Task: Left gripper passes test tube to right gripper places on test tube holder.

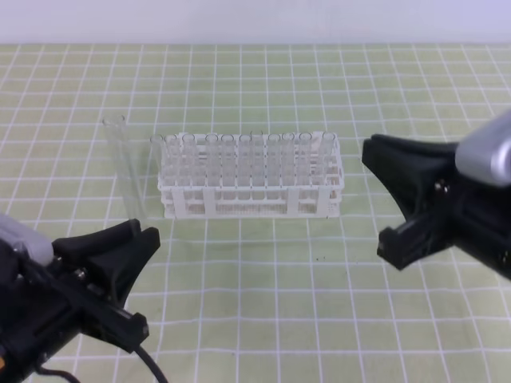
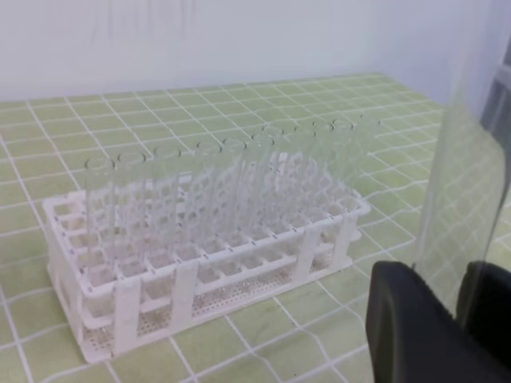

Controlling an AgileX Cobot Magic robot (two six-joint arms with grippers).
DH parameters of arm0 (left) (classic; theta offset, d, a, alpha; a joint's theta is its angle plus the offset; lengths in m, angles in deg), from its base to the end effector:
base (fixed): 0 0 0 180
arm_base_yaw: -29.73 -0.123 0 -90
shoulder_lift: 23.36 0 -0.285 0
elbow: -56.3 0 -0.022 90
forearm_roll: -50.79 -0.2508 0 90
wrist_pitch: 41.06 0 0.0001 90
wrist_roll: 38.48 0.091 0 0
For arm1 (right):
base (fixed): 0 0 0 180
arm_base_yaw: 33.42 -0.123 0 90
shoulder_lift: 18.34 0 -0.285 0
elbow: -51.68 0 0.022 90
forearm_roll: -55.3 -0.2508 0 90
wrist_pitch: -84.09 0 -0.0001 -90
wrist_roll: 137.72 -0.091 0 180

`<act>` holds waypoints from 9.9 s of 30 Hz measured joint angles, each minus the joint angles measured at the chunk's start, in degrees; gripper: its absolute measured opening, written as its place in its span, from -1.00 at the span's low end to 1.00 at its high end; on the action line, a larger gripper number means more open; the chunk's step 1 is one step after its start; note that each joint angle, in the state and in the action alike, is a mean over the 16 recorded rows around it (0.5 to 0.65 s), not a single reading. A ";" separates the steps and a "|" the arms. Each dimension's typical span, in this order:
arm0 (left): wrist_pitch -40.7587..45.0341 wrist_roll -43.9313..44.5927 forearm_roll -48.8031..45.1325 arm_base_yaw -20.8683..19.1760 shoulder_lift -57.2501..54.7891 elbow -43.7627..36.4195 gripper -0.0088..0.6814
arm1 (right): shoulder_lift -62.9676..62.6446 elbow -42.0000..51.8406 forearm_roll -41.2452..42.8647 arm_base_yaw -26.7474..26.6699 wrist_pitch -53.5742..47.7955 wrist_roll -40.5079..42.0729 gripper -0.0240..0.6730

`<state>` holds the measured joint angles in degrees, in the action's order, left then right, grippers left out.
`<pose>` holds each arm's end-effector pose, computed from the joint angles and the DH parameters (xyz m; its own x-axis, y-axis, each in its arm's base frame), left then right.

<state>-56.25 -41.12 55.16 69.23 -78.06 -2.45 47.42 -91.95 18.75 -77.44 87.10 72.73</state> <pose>0.1278 -0.1030 0.2627 -0.1847 -0.0024 -0.9828 0.6030 0.7894 -0.1153 0.1619 0.1526 0.3363 -0.1916 -0.0384 -0.9807 -0.6558 0.7484 0.0988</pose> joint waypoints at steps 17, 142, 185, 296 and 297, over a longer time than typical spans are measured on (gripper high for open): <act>-0.76 -0.84 -2.68 0.00 -2.51 0.00 -0.79 | 0.21 7.64 6.40 -9.22 20.99 -2.55 -0.96; -8.47 -33.40 -37.53 0.00 -6.26 0.01 -0.73 | 23.93 -8.88 46.34 -11.09 28.03 -51.74 -0.68; 31.19 -29.70 -26.81 -0.01 34.39 0.07 -0.98 | 17.41 -8.88 48.26 -9.69 10.03 -48.00 -0.68; 26.14 3.83 8.43 0.01 43.99 -18.76 -0.98 | 44.03 -14.19 46.59 19.42 42.19 -39.23 -0.68; 26.14 3.83 8.43 0.01 43.99 -18.76 -0.98 | 44.26 -14.19 46.56 19.42 42.20 -39.37 -0.68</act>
<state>-30.11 -37.28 63.59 69.24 -34.07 -21.22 91.68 -106.14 65.31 -58.02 129.29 33.36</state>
